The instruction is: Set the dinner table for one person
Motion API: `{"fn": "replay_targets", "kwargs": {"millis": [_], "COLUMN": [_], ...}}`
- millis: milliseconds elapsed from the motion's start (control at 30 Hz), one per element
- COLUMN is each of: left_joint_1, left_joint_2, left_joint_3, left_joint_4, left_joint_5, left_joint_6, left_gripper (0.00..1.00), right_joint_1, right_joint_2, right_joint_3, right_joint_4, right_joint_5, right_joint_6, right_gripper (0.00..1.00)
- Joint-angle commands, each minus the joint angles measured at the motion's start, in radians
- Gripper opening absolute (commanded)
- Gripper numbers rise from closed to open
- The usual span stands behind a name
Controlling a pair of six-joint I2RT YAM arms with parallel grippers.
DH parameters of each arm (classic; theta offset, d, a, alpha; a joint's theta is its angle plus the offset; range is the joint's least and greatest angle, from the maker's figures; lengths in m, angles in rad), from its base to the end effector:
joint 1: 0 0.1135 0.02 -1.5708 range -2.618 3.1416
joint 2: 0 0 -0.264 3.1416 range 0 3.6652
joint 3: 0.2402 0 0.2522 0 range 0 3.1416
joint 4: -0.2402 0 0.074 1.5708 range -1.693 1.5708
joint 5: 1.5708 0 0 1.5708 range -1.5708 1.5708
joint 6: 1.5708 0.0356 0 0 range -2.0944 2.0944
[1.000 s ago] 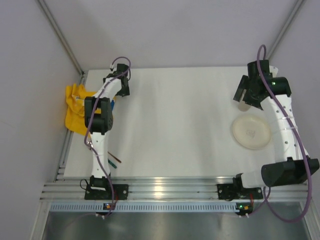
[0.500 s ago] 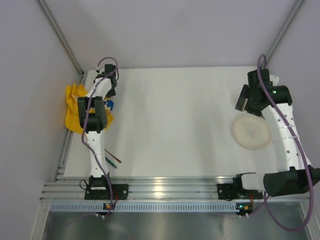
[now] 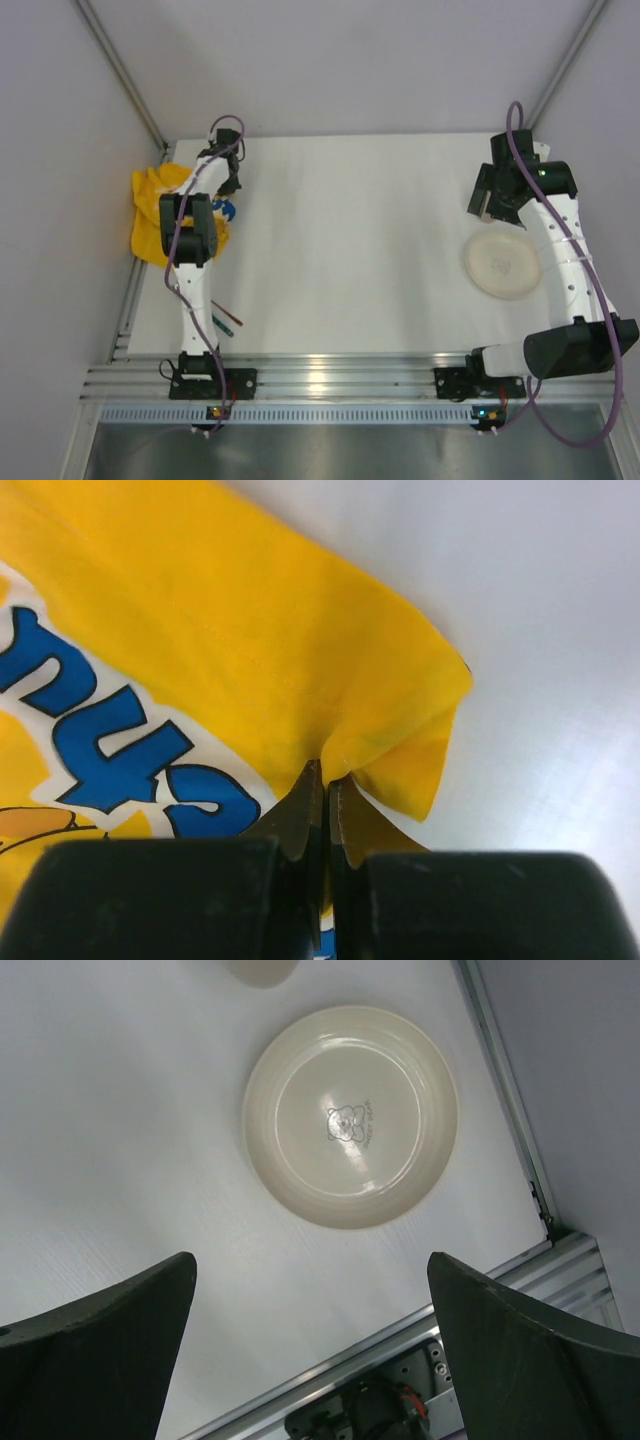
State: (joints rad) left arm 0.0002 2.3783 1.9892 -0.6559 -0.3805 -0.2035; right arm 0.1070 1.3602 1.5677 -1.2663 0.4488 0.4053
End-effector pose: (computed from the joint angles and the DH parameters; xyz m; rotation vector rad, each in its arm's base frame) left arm 0.5139 0.0133 0.1660 -0.3911 2.5255 0.4193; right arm 0.2444 0.0107 0.3884 0.5217 2.4617 -0.3881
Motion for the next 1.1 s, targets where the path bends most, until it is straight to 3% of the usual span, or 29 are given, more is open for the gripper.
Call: {"fn": "replay_targets", "kwargs": {"millis": [0, 200, 367, 500, 667, 967, 1000, 1033, 1067], "left_joint_1": [-0.198, -0.546, -0.742, -0.816, -0.862, -0.957, -0.963, -0.97, -0.98], "left_joint_2": [-0.054, -0.128, -0.16, -0.149, -0.13, -0.102, -0.097, -0.094, -0.097], "left_joint_3": [-0.004, -0.01, -0.038, -0.035, -0.01, 0.103, 0.127, 0.14, 0.149], "left_joint_4": [0.01, 0.001, -0.011, -0.01, -0.045, -0.06, -0.066, -0.074, -0.085], "left_joint_5": [0.126, 0.098, 0.147, 0.241, 0.262, 0.322, 0.356, 0.371, 0.373], "left_joint_6": [0.044, 0.052, -0.017, -0.125, -0.236, -0.309, -0.313, -0.313, -0.315], "left_gripper": [0.0, 0.0, 0.0, 0.0, 0.0, 0.02, 0.35, 0.84, 0.97], "right_joint_1": [0.0, -0.001, 0.002, 0.013, 0.055, 0.072, 0.072, 0.072, 0.072], "right_joint_2": [-0.006, -0.03, -0.029, -0.003, 0.034, 0.002, -0.009, -0.013, -0.018], "right_joint_3": [0.037, 0.014, 0.009, 0.02, 0.063, 0.028, 0.022, 0.014, 0.008], "right_joint_4": [0.036, 0.035, 0.015, 0.019, 0.022, 0.025, 0.027, 0.027, 0.03], "right_joint_5": [-0.005, -0.01, -0.006, -0.045, -0.048, -0.024, -0.015, -0.007, 0.001], "right_joint_6": [-0.02, -0.026, -0.046, -0.033, -0.033, -0.033, -0.033, -0.03, -0.028], "right_gripper": [1.0, 1.0, 1.0, 0.99, 0.99, 1.0, 1.0, 1.0, 1.0]}}
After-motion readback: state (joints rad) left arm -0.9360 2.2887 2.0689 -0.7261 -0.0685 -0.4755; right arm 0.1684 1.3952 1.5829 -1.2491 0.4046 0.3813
